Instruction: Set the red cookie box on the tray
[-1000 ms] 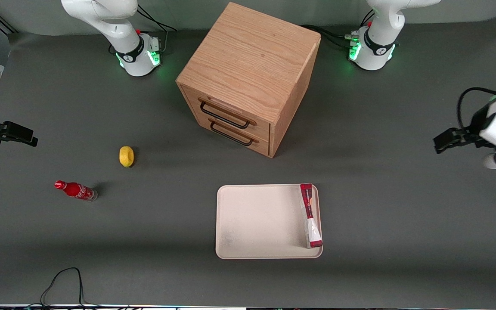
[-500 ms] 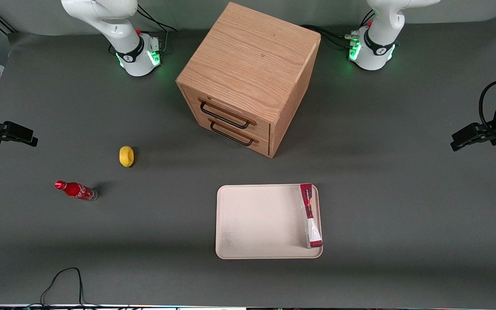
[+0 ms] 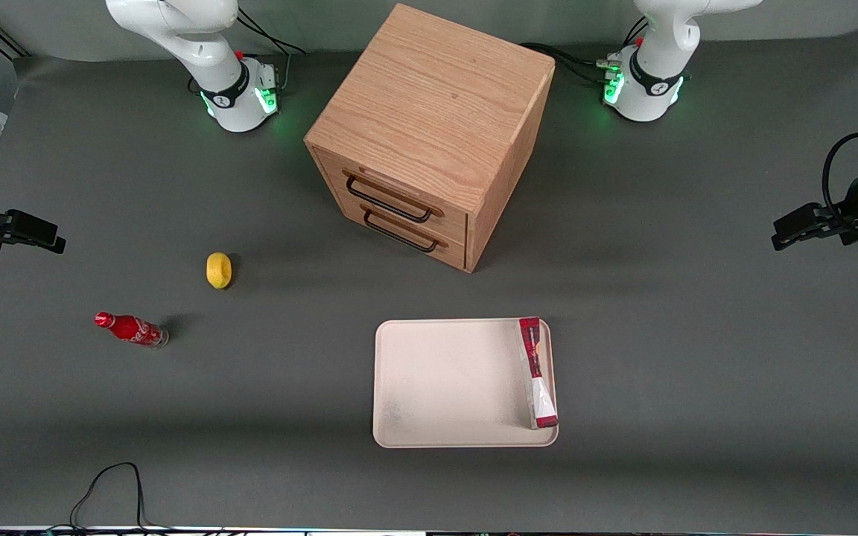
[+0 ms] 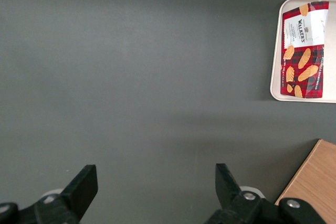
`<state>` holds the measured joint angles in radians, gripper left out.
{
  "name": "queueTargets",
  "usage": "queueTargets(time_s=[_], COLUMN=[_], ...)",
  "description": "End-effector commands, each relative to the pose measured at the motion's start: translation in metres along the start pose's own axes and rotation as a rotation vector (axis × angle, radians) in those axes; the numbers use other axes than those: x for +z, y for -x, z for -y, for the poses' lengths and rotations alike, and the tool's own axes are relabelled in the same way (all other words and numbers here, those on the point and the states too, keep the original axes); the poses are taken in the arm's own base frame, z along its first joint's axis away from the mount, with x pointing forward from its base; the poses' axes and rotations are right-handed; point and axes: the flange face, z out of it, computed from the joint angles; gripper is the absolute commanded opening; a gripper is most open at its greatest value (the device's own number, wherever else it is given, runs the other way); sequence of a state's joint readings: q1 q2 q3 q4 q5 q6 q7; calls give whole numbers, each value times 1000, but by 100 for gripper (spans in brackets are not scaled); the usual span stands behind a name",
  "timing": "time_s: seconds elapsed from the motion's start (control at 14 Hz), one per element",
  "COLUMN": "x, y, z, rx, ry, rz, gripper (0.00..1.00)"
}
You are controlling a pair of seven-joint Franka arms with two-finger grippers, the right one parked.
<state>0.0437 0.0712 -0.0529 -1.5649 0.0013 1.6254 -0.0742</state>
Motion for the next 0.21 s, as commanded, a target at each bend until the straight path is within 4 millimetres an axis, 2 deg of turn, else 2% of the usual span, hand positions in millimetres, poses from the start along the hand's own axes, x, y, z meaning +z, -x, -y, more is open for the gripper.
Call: queueTargets(time_s=[0.0,0.14], x=[-7,-6], y=[13,12], z=[1,0], rx=[19,22], ry=[9,8], rz=[4,5], gripper=[100,100])
